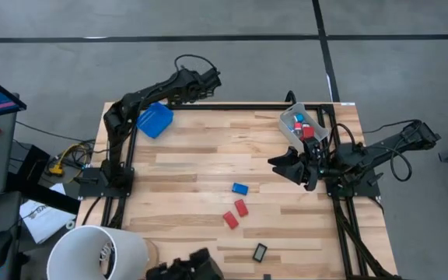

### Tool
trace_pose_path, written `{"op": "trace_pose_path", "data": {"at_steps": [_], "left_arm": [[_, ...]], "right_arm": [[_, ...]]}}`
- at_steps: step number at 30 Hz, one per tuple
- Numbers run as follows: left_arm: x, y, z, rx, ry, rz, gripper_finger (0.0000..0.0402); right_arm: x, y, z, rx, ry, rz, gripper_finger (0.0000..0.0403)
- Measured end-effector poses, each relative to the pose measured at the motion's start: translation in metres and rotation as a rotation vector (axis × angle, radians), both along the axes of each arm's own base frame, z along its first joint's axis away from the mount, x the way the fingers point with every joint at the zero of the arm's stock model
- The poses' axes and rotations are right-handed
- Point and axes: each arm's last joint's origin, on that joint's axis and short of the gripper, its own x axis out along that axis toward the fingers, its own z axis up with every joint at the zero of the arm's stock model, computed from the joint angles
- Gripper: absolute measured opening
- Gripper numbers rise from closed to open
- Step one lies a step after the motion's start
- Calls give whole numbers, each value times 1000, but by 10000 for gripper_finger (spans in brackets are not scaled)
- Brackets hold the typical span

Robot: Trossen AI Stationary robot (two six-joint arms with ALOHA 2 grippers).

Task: Pick & Place Office items
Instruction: Put the top black clock into the blue bin

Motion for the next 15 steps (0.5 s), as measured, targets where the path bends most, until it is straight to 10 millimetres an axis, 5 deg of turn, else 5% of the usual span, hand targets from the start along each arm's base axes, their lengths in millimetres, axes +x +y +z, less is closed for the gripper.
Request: {"op": "trace_pose_path", "data": {"at_steps": [9,15], "left_arm": [[-56,-24,-20,-44,-60,487,286],[-90,-53,-44,-15,-304,733,286]], "right_arm": [[-1,3,-1,-8,8,18,245],[-1,3,-1,-9,7,18,245]]}}
